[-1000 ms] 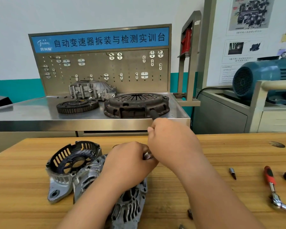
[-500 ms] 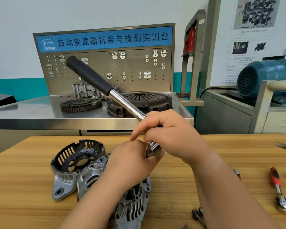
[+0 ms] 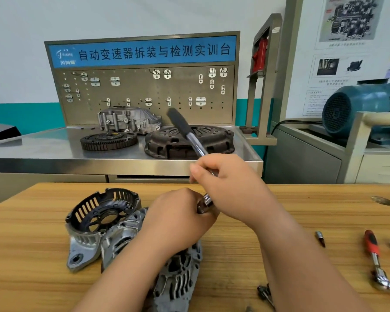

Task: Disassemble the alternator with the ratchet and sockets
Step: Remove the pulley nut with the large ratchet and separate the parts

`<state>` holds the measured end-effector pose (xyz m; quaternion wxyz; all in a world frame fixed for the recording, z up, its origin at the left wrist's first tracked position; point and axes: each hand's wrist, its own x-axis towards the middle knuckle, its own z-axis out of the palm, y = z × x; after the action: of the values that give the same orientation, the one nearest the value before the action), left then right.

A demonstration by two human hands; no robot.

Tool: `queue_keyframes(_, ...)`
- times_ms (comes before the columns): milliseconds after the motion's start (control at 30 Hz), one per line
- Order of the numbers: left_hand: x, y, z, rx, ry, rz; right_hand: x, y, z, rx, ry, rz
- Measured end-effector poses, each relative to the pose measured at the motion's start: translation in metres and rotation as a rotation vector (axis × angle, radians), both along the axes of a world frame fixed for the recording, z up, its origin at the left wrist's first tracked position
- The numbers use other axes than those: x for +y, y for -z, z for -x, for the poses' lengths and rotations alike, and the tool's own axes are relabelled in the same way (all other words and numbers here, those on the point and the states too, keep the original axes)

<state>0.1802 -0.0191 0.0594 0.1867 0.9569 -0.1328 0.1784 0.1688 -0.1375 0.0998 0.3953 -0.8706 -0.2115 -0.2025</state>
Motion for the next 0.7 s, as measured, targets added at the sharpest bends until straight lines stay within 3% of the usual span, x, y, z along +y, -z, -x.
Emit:
queue_keyframes(200,0.006,-0.004,0.003,-0.004,0.143,0.023,-0.011,-0.007,-0.004,0.051,-0.545,-0.169)
queue_keyframes(267,0.005,-0.004,0.004,-0.005,0.139,-0.007,-0.013,-0.007,-0.003,0.092,-0.63,-0.265)
queue_keyframes(433,0.003,-0.001,0.004,0.021,0.024,0.034,-0.006,-0.008,0.001,0.104,-0.501,-0.331)
queue_keyframes(567,0.003,0.0,0.006,-0.036,0.033,0.067,0.006,-0.006,0.004,0.119,-0.265,-0.452)
queue_keyframes(700,0.003,0.0,0.005,0.013,0.027,0.081,0.012,0.0,0.001,0.109,0.003,-0.337)
